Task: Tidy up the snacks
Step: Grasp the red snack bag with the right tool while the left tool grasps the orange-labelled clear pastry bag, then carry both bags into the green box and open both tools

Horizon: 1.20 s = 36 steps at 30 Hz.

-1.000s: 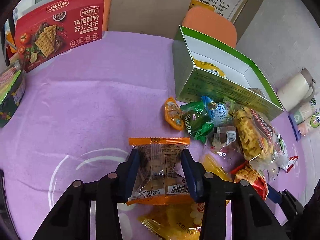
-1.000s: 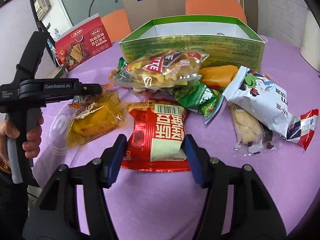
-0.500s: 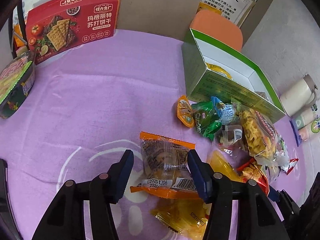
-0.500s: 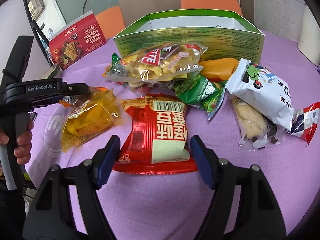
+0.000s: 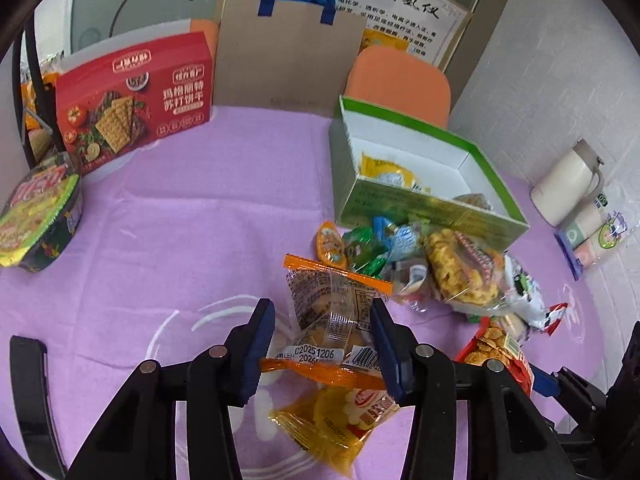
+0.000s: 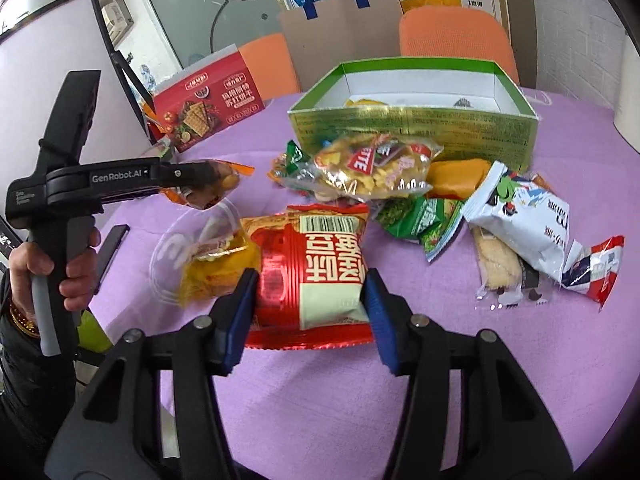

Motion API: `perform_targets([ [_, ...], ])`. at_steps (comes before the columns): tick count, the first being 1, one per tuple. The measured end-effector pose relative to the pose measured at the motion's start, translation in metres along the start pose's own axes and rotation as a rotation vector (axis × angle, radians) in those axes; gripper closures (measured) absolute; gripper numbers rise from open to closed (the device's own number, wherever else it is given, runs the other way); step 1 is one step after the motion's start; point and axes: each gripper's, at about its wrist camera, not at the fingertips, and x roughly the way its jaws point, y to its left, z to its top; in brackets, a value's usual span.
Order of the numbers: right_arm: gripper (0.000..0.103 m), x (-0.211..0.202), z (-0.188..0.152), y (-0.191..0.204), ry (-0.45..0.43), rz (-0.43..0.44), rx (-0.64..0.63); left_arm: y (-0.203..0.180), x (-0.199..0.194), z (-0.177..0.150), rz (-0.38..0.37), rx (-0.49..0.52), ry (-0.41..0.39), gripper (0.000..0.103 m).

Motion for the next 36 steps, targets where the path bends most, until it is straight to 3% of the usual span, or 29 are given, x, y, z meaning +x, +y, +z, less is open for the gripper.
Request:
perform_targets([
  [5,0.048,-0.02,0.027,-0.001,-0.083,-0.001,-0.005,-0.029,-0.035,0.025,-0.041,0.062,-0.095,0.054],
  [10,0.048,-0.027,0.064,-0.018,-0.163,-0.08,-0.008,-0.067,-0.034,0.055,-0.064,0.14,-0.13,0.054],
  [18,0.048,-0.009,0.113,-0.078,-0.22,-0.184,0.065,-0.108,0.018,0.097,-0.087,0.16,-0.093,0.054],
  [24,0.048,0.019,0.131,-0.123,-0.194,-0.236,0.098,-0.123,0.072,0.115,-0.099,0.137,-0.029,0.054],
  [31,0.047,0.053,0.142,-0.138,-0.159,-0.255,0.05,-0.134,0.115,0.124,-0.075,0.145,0.014,0.052],
  [32,0.047,0.058,0.142,-0.137,-0.145,-0.258,0.023,-0.132,0.115,0.125,-0.071,0.138,-0.005,0.048],
  [33,0.04,0.061,0.141,-0.135,-0.135,-0.267,-0.008,-0.13,0.114,0.126,-0.058,0.129,-0.027,0.03],
  [35,0.024,0.059,0.135,-0.13,-0.148,-0.297,-0.063,-0.123,0.11,0.128,-0.032,0.107,-0.059,0.01],
  [36,0.015,0.056,0.132,-0.128,-0.163,-0.302,-0.087,-0.119,0.106,0.127,-0.017,0.095,-0.086,0.009],
])
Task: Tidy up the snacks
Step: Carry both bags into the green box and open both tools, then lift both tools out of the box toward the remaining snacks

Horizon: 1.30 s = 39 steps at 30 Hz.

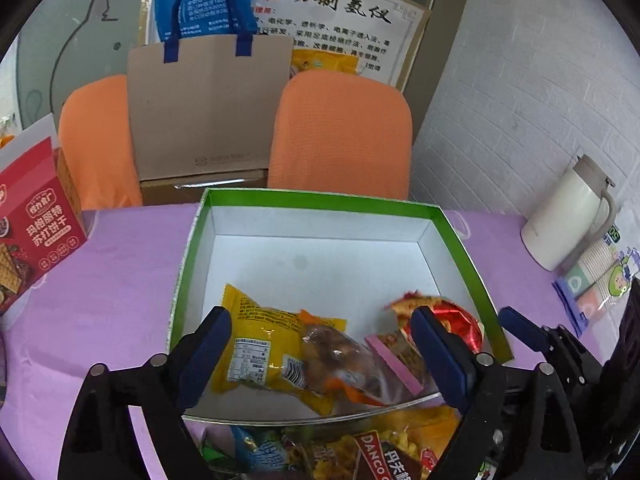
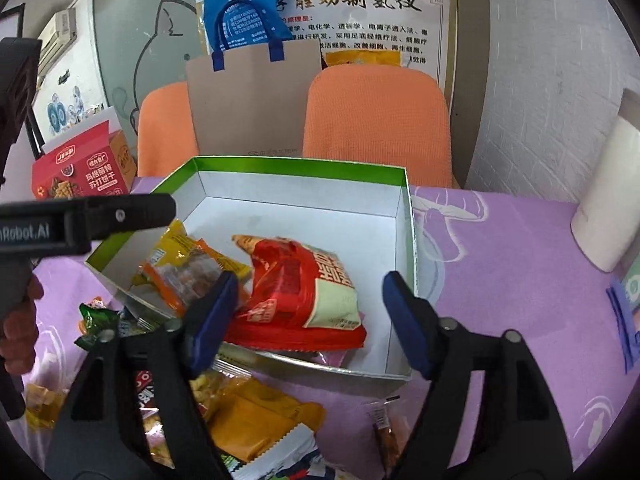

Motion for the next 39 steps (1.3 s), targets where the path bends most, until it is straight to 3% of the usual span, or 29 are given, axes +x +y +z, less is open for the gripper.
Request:
perform_targets([
  [9,0.01,-0.024,-0.013,-0.008,0.008,-0.004,0.069,0.004,-0.02,-0.01,0.037,0.011,0.012,0.008],
  [17,0.004,-0.084,-0.025,0.0,-0.054,0.01,0.091,-0.004,-0.072,-0.026,0.077,0.014,-0.018,0.008],
  [26,0.004,-0.143,-0.072,0.001,-0.038,0.037,0.156,-0.015,-0.118,-0.092,0.103,0.084,-0.022,0.008],
  [34,0.004,-0.159,-0.131,-0.027,0.011,-0.001,0.305,-0.022,-0.117,-0.159,-0.019,0.041,0.062,0.008],
  [39,0.008,-0.151,-0.157,-0.041,0.083,-0.067,0.319,-0.024,-0.114,-0.186,-0.024,0.065,0.105,0.008],
])
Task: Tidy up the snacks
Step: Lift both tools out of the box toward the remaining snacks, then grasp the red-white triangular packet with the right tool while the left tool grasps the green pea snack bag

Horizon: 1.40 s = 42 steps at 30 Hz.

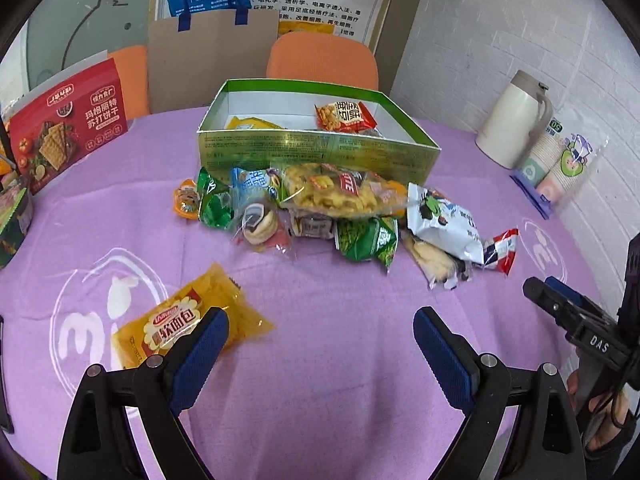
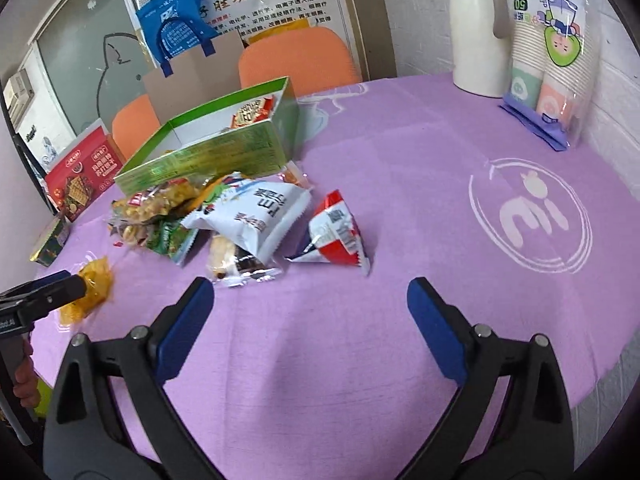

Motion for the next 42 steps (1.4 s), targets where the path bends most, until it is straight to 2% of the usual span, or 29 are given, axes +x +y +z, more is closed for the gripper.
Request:
perform_targets([
  [5,0.016,0.012,0.014,-0.009,-0.012,-0.016,0.008,0.0,-0.006,-0.006,-0.011,0.009,-0.015,0.008],
  [8,0.028,0.027,0.021,-0.01,0.006,-0.024,-0.01,0.002,-0.008,-0.006,-0.013,0.008,-0.028,0.008],
  [12,0.031,0.046,0.025,-0.013,0.042,-0.016,-0.02,0.001,-0.004,-0.004,-0.025,0.01,-0.032,0.008],
  [14,0.056,0.053,0.024,-0.015,0.057,-0.007,-0.017,-0.003,0.001,0.0,-0.033,0.025,-0.033,0.008],
  [15,0.057,0.054,0.023,-0.016,0.068,-0.005,-0.016,-0.006,0.004,0.003,-0.038,0.039,-0.035,0.009],
  [19,0.058,0.043,0.017,-0.016,0.061,0.021,-0.013,-0.02,0.021,0.017,-0.036,0.087,-0.044,0.011],
  [21,0.059,0.034,0.012,-0.015,0.049,0.047,-0.017,-0.027,0.034,0.027,-0.012,0.102,-0.044,0.011],
  [24,0.059,0.025,0.006,-0.013,0.04,0.061,-0.02,-0.034,0.06,0.039,0.019,0.09,-0.024,0.011],
  [29,0.059,0.02,0.001,-0.019,0.046,0.06,0.004,-0.046,0.088,0.05,0.005,0.074,0.013,0.012],
  [30,0.059,0.019,0.001,-0.019,0.047,0.059,0.005,-0.047,0.092,0.051,0.014,0.077,0.016,0.017],
  [31,0.059,0.019,0.001,-0.019,0.048,0.06,0.005,-0.047,0.097,0.051,0.006,0.075,0.028,0.026],
  [32,0.059,0.019,0.001,-0.019,0.048,0.062,0.005,-0.047,0.102,0.051,-0.003,0.075,0.044,0.049],
  [36,0.059,0.02,0.001,-0.015,0.057,0.071,-0.005,-0.046,0.097,0.04,-0.016,0.121,0.04,0.053],
  [39,0.059,0.021,0.0,-0.01,0.064,0.09,-0.013,-0.039,0.083,0.026,-0.067,0.108,0.055,0.053],
  [42,0.059,0.024,-0.001,-0.004,0.071,0.094,-0.03,-0.032,0.068,0.01,-0.078,0.1,0.057,0.052],
])
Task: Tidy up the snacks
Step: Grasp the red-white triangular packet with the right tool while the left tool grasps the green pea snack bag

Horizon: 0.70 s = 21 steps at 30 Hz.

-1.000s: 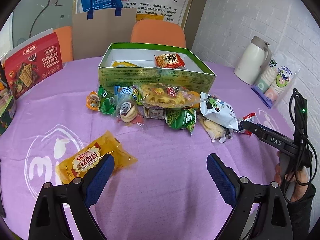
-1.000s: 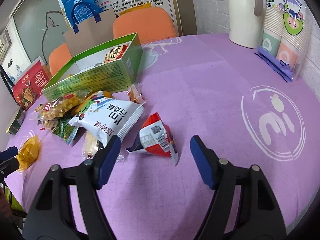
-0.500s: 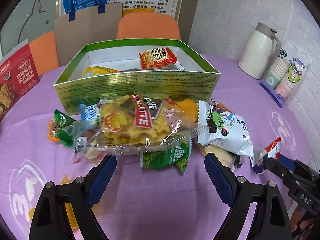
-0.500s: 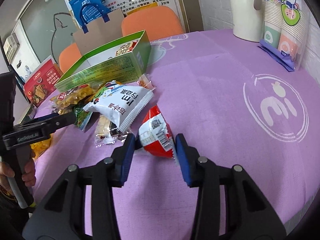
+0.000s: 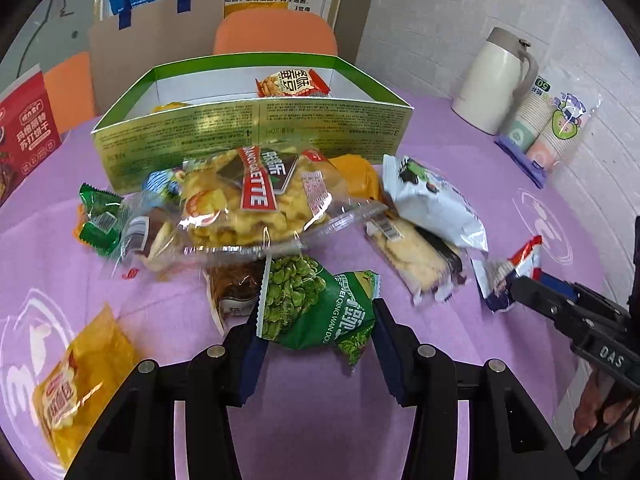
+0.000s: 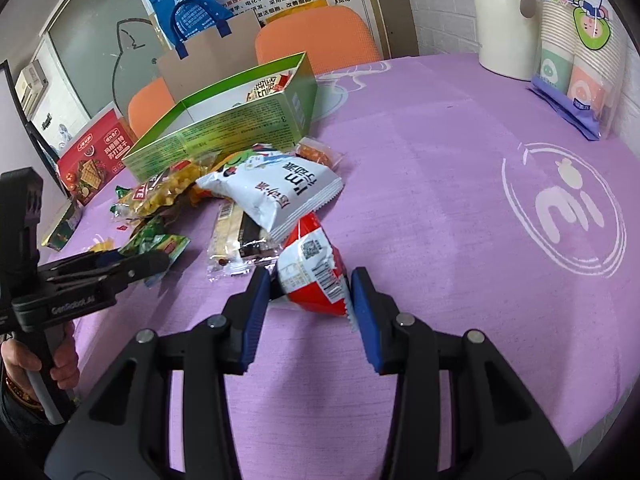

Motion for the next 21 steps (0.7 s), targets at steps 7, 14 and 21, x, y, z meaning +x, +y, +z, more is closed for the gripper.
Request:
perform_targets([
  [7,0.059,0.003,-0.005,0.005,0.012,-0.005,0.001,0.001,-0.011,-0.015,-0.011,-0.021,0.006,0.037],
  [14,0.058,0.001,-0.009,0.007,0.016,-0.021,0.01,0.012,-0.01,-0.021,-0.043,-0.059,0.008,0.04],
  [21,0.097,-0.017,-0.003,0.017,-0.018,0.049,0.015,0.01,-0.032,-0.021,-0.1,-0.036,-0.013,0.066],
])
